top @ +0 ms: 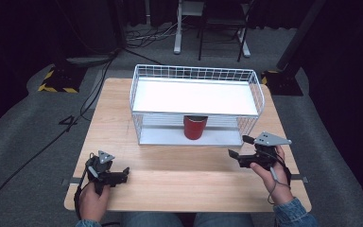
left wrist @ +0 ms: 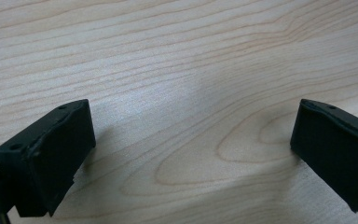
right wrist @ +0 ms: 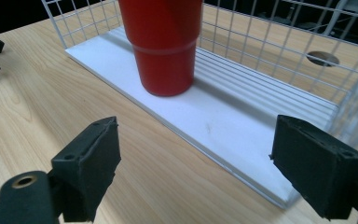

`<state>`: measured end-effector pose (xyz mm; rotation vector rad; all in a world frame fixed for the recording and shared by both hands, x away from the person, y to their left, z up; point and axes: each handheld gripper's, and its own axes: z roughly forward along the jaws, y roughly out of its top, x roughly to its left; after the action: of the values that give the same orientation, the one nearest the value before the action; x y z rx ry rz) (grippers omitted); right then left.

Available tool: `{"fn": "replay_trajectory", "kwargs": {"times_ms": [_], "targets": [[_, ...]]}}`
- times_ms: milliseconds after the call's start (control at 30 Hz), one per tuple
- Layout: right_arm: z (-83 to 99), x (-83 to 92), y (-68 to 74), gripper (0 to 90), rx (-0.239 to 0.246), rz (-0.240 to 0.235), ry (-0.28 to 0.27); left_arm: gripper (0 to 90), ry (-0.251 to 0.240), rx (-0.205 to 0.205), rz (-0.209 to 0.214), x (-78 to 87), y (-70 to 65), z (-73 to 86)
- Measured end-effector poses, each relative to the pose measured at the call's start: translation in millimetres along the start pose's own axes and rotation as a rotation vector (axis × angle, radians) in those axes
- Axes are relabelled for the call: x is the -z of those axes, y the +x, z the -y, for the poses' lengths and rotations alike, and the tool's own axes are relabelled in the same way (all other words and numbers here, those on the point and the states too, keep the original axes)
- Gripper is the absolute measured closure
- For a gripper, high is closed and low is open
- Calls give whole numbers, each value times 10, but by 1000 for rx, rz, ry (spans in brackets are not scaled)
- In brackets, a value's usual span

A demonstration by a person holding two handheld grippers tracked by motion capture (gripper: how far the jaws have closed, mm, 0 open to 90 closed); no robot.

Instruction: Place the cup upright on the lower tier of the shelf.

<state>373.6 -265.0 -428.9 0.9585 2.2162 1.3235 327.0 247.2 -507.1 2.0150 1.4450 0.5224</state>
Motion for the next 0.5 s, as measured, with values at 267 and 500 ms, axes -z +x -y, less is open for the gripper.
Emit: {"fn": "replay_trajectory", "kwargs": {"times_ms": [267, 500], "targets": [[149, 231, -115, 159, -22, 47, 27, 0, 0, 1, 1, -14, -5, -16], [314, 354, -247, 160, -85, 102, 84, 0, 1, -6, 2, -23, -2, -27]]}}
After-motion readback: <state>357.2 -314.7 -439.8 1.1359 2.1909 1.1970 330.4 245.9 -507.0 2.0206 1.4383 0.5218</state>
